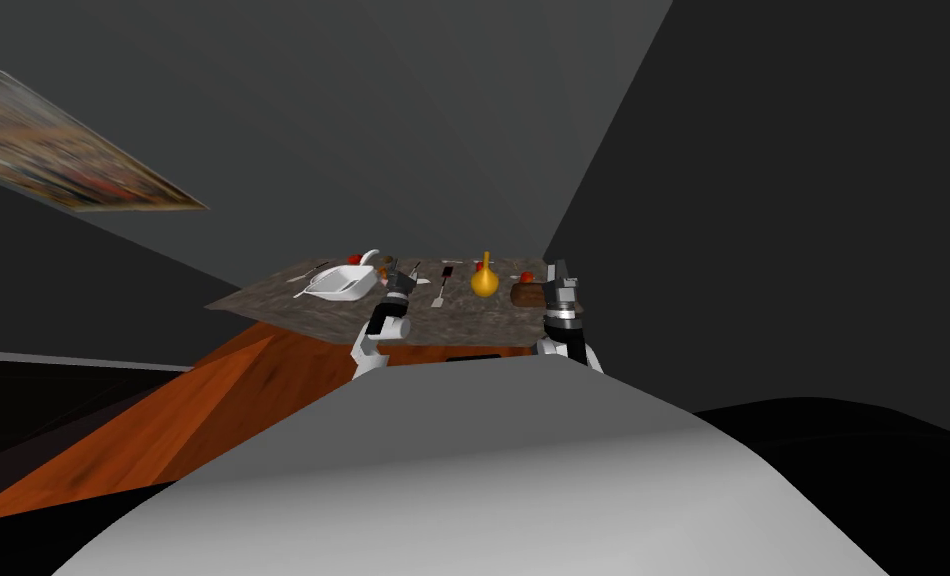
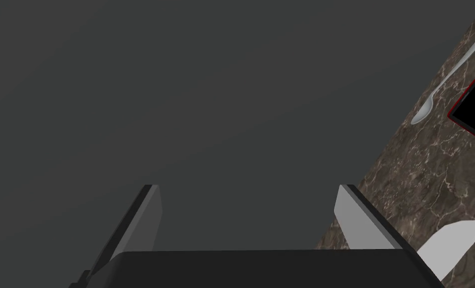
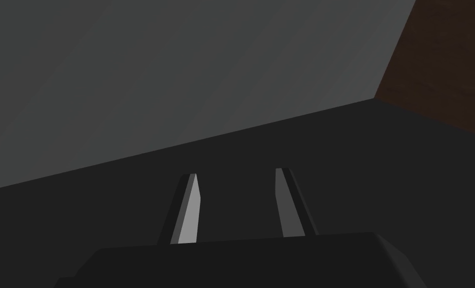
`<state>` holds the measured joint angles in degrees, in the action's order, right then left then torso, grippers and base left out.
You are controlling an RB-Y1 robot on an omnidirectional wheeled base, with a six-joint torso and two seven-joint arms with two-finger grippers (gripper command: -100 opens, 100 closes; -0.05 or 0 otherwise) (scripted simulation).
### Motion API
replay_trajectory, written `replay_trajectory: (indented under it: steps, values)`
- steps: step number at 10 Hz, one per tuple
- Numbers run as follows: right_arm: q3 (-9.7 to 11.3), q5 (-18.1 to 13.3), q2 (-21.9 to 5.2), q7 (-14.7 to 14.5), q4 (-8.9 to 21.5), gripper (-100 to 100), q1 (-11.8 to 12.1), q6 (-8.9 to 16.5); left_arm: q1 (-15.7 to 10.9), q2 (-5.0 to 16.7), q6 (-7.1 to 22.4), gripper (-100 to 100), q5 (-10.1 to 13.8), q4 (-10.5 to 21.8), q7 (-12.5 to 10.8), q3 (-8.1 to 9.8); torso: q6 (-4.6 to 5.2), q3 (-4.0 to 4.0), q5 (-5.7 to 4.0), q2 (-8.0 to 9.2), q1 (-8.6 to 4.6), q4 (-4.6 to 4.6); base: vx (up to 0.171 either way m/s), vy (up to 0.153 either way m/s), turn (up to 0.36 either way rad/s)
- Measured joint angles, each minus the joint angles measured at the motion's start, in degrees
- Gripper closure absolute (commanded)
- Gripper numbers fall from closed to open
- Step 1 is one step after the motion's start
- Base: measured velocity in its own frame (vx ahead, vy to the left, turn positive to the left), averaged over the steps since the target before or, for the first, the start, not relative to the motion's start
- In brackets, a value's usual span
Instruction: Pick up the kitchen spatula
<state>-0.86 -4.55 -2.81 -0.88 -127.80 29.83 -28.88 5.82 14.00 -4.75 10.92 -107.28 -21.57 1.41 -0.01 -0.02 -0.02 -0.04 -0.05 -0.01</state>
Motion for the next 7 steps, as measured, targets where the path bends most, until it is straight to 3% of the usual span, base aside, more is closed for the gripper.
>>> replay_trajectory:
  steps: [5,7]
  values:
    - [0.0,0.0,0.0,0.0,0.0,0,0.0,0.0,0.0,0.0,0.0,-100,0.0,0.0,0.0,0.0,-0.02,0.04,0.02,0.07,0.1,0.02,0.0,0.001,0.001]
    - [0.0,0.0,0.0,0.0,0.0,0,0.0,0.0,-0.7,2.0,1.7,-100,1.1,1.0,-1.8,-0.33,0.01,-0.02,-0.01,-0.04,-0.03,-0.01,0.021,-0.027,-0.078]
